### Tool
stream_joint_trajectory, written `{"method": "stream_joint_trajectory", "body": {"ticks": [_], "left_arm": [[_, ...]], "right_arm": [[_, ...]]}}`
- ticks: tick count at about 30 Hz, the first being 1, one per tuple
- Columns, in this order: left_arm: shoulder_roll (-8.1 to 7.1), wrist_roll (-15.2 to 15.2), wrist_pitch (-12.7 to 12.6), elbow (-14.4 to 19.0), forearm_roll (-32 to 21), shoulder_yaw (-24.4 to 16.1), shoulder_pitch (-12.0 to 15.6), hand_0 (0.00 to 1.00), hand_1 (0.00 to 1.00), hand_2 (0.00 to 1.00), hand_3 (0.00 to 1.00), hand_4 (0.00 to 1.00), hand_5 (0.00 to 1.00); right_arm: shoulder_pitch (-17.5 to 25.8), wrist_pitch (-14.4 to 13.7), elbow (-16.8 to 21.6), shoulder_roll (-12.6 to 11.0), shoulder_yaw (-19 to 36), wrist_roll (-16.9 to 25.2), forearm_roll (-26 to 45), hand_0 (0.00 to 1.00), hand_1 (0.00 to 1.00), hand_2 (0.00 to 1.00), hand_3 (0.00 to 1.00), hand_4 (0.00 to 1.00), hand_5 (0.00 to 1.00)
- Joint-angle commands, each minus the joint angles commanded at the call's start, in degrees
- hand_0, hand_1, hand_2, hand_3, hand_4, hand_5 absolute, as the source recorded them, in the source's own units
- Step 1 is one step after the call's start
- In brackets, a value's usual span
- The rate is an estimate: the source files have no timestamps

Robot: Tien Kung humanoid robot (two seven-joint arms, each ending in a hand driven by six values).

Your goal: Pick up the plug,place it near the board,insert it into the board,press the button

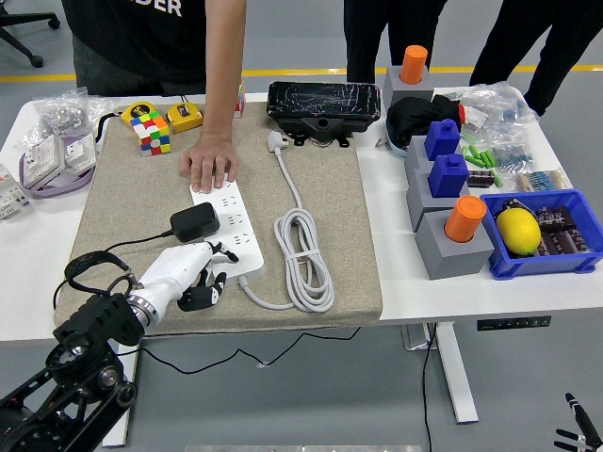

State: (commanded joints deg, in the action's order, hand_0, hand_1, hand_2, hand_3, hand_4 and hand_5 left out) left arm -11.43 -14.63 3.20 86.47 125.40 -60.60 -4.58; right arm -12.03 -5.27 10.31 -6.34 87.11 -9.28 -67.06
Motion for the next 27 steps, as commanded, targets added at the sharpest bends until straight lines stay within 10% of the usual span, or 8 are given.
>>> {"method": "stream_joint_trajectory", "body": {"ticks": [27], "left_arm": [[0.21,0.5,-0.4,-1.9,0.0,0.2,-0.2,0.151,0.002,0.094,0.742,0.385,0.002]], "right_arm": [[-0.1,0.0,0.0,-0.2,0.0,0.0,0.2,0.796,0.716,0.682,0.667,0.998,0.998]]}}
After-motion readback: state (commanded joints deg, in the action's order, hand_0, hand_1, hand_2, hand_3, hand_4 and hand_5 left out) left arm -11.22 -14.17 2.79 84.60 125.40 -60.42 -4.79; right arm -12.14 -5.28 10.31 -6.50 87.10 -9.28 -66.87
